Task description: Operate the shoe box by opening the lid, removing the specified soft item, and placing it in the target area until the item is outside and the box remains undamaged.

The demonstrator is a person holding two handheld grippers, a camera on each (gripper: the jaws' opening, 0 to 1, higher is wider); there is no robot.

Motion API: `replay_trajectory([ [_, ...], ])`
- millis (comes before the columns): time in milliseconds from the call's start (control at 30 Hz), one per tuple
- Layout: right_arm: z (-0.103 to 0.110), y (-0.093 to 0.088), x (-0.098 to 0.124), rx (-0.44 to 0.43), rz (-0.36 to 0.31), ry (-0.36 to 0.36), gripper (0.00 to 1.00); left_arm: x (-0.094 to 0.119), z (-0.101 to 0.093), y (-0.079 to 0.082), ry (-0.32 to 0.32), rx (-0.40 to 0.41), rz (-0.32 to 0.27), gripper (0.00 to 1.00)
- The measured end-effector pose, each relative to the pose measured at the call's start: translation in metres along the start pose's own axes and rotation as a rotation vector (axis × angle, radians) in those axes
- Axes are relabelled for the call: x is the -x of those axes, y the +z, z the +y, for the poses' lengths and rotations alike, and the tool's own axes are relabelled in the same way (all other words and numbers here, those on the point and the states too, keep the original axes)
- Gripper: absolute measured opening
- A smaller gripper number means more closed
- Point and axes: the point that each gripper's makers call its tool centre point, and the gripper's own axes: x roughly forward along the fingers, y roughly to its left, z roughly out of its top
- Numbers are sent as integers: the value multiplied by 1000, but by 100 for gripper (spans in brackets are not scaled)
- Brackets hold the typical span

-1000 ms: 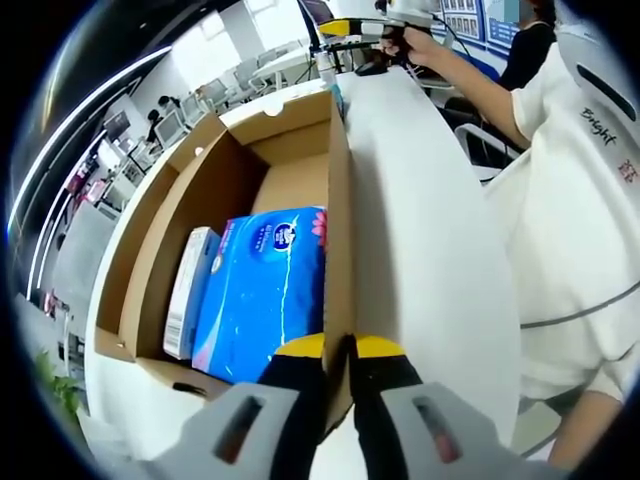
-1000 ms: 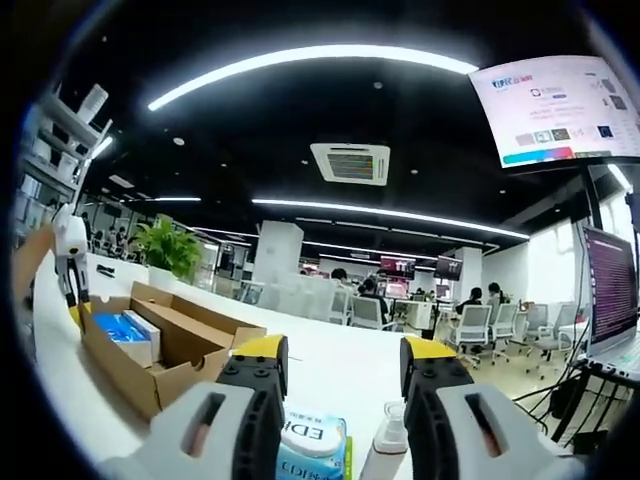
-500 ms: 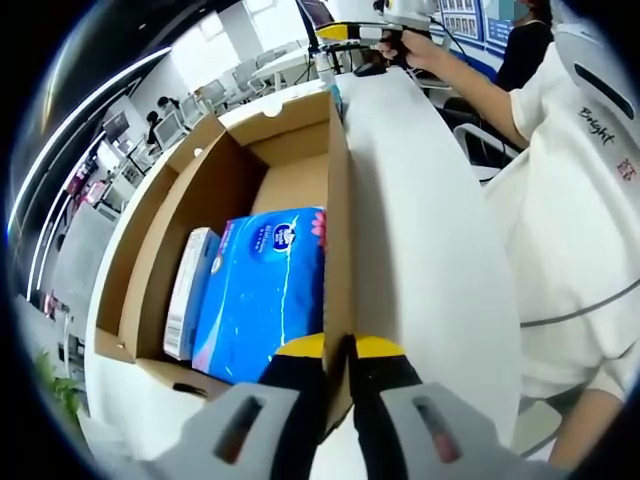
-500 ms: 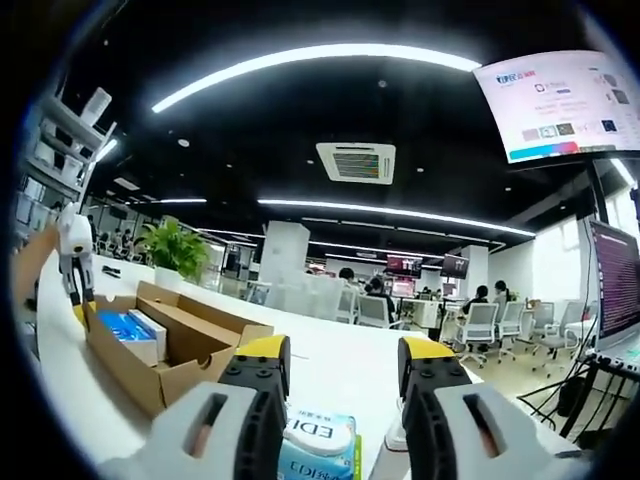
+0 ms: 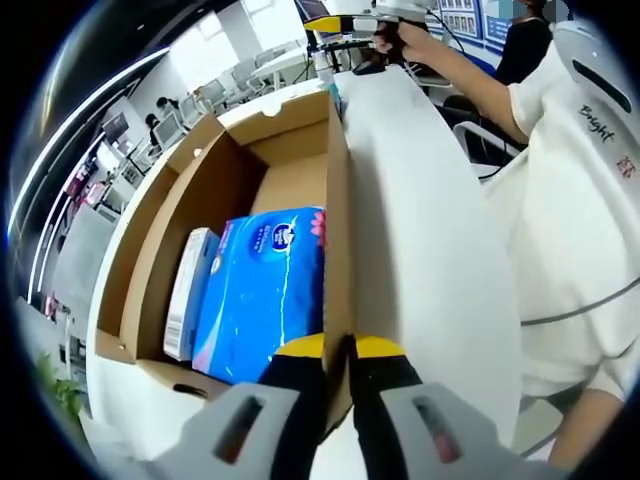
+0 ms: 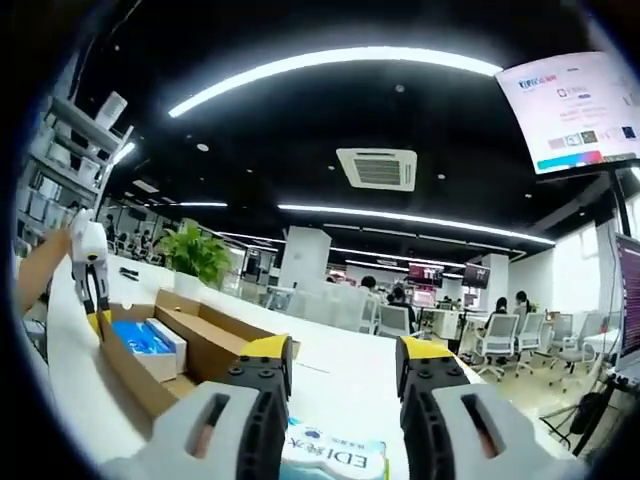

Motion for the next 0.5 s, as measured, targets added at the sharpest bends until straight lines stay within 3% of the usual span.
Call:
replay_trajectory([
  [33, 3, -2, -4, -15, 10, 2, 40, 0, 0, 0, 0, -2, -1, 7],
  [133, 30, -12, -16, -79, 46, 97, 41, 0, 0, 0, 0, -1, -2, 7],
  [200, 40, -18, -22, -59, 59, 123, 42, 0, 0, 0, -2, 0, -4, 7],
  [500, 55, -13, -31, -60, 71, 191, 46, 0, -1, 0, 11, -17, 0, 7],
])
